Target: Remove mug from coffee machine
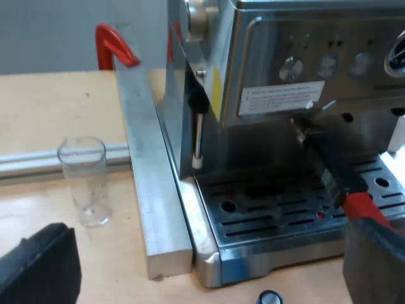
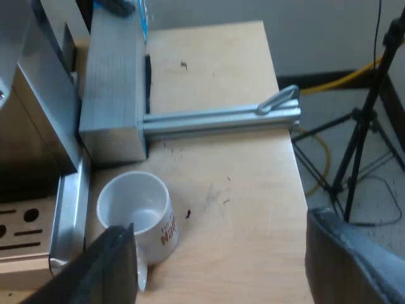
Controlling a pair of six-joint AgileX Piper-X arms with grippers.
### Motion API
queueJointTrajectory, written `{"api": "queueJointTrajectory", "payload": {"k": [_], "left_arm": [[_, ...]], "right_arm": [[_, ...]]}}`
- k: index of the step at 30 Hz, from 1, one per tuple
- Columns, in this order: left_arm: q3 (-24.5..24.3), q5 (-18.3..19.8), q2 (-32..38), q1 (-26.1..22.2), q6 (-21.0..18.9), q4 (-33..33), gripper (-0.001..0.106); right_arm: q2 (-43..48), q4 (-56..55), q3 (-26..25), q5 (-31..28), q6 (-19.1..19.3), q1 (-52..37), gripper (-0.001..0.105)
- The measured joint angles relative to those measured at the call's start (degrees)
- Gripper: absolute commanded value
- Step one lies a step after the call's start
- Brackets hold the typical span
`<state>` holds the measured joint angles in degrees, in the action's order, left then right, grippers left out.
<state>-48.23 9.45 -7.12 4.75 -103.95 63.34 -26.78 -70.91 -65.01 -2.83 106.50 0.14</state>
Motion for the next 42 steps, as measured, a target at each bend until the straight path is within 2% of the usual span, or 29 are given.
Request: {"api": "queueJointTrajectory", "payload": {"k": [8, 21, 31, 37, 42], "left_arm": [[-0.15, -1.07, 7.8, 0.0, 0.79, 2.6, 0.086], [-0.76, -1.39, 7.91, -0.05, 2.9, 6.34, 0.086], [-0.76, -1.39, 7.91, -0.05, 3.22, 6.76, 0.086], [-0.76, -2.86, 7.91, -0.05, 3.19, 6.64, 0.086], [2.45, -4.47, 7.91, -0.05, 3.19, 5.88, 0.086]], "right_arm": [[8.67, 0.0, 0.0, 0.24, 1.37, 0.0, 0.059], [24.28, -1.58, -0.15, 0.36, 1.45, 0.0, 0.059], [27.79, -6.92, -0.62, 0.33, 1.45, 0.0, 0.059], [27.79, -3.87, 2.99, 1.27, 1.45, 0.0, 0.059], [27.79, 2.46, 9.72, 2.83, 1.35, 0.0, 0.059]]}}
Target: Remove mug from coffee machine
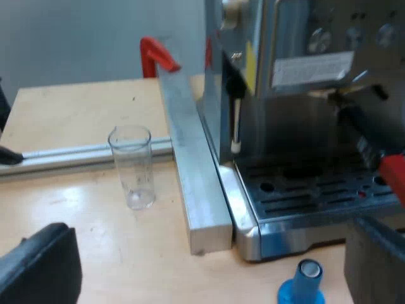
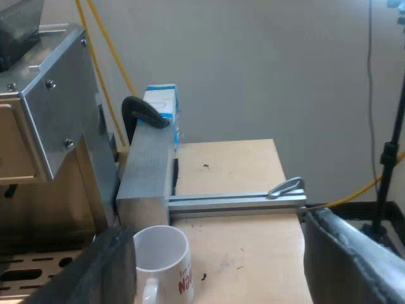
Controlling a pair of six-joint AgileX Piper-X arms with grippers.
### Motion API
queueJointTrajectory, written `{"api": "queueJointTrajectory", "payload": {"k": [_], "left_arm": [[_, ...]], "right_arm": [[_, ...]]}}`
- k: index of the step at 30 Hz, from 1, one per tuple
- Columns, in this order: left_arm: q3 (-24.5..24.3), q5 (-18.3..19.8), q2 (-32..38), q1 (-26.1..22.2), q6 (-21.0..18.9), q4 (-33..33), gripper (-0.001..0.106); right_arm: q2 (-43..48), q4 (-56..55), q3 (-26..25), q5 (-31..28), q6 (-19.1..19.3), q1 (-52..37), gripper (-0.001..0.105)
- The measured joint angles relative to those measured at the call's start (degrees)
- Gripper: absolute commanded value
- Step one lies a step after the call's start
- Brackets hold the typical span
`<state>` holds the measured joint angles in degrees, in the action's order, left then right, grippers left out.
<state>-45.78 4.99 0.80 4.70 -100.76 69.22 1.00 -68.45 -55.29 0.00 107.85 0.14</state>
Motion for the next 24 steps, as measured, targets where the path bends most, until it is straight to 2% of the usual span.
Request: {"api": "queueJointTrajectory", "payload": {"k": [7, 12, 21, 24], "left_arm": [[5.3, -0.28, 0.0, 0.0, 0.0, -0.61, 0.086], [9.91, -0.35, 0.0, 0.0, 0.0, -4.91, 0.086], [15.42, -0.12, -0.1, 0.0, 0.0, -8.52, 0.086], [15.92, -0.09, -0.1, 0.0, 0.0, -8.85, 0.086]], "right_arm": [[-0.11, 3.1, 7.68, 2.02, 0.0, 0.0, 0.059], [-0.11, 3.09, 13.21, 2.06, 0.0, 0.0, 0.059], [-0.11, 3.93, 19.58, 2.06, 0.0, 0.0, 0.059], [-0.11, 4.25, 21.0, 2.06, 0.0, 0.0, 0.059]]}}
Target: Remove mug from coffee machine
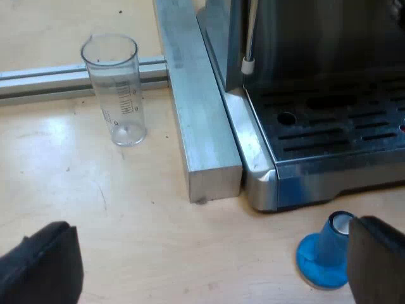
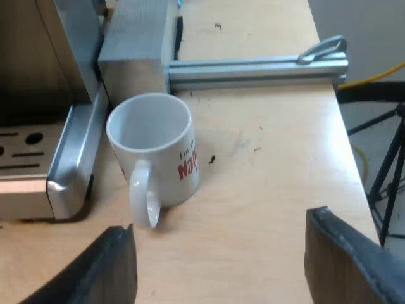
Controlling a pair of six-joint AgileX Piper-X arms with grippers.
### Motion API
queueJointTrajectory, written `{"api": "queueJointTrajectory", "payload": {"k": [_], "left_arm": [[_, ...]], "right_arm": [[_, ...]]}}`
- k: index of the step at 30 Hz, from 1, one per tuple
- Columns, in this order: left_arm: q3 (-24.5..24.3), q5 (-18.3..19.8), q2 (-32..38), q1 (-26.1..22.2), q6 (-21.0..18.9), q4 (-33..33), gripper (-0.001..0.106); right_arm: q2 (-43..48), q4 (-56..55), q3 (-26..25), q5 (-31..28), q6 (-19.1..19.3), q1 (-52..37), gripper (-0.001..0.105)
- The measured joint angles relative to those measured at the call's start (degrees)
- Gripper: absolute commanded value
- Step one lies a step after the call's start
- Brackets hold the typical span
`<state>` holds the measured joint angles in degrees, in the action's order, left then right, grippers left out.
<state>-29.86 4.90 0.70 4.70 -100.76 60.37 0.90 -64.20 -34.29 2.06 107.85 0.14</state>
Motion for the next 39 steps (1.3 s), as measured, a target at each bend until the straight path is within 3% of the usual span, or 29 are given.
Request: {"api": "queueJointTrajectory", "payload": {"k": [8, 39], "left_arm": [[-0.03, 0.06, 0.0, 0.0, 0.0, -0.55, 0.086], [0.7, 0.14, 0.0, 0.0, 0.0, -1.86, 0.086]], "right_arm": [[-0.11, 2.05, 3.3, 0.19, -0.16, 0.0, 0.059], [-0.11, 2.69, 3.27, 0.19, -0.28, 0.0, 0.059]]}}
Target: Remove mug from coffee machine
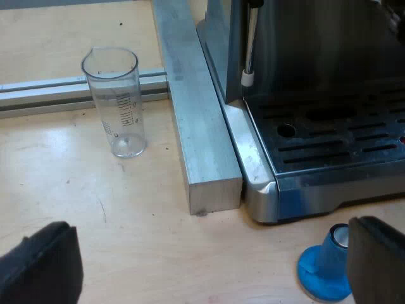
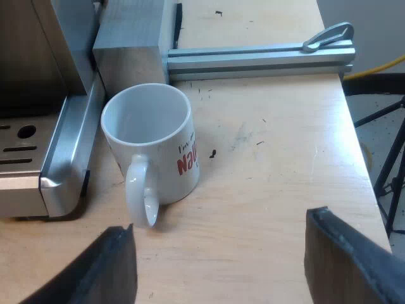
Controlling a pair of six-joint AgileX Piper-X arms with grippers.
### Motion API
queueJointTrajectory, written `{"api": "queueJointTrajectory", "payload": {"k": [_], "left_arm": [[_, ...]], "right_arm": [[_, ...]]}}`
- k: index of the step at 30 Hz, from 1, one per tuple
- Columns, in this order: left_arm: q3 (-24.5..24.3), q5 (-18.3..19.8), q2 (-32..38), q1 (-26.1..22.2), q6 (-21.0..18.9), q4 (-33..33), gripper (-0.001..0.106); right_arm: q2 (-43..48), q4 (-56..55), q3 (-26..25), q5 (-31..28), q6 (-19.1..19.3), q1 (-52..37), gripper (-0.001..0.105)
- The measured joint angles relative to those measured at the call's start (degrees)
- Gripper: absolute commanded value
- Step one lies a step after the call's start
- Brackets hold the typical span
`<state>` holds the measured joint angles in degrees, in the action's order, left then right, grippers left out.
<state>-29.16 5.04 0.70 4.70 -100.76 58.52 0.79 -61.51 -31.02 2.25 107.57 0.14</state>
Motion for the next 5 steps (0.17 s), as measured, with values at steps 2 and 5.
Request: {"api": "queueJointTrajectory", "payload": {"k": [2, 5], "left_arm": [[0.0, 0.0, 0.0, 0.0, 0.0, 0.0, 0.086], [0.0, 0.0, 0.0, 0.0, 0.0, 0.0, 0.086]], "right_arm": [[0.0, 0.0, 0.0, 0.0, 0.0, 0.0, 0.059], [0.0, 0.0, 0.0, 0.0, 0.0, 0.0, 0.059]]}}
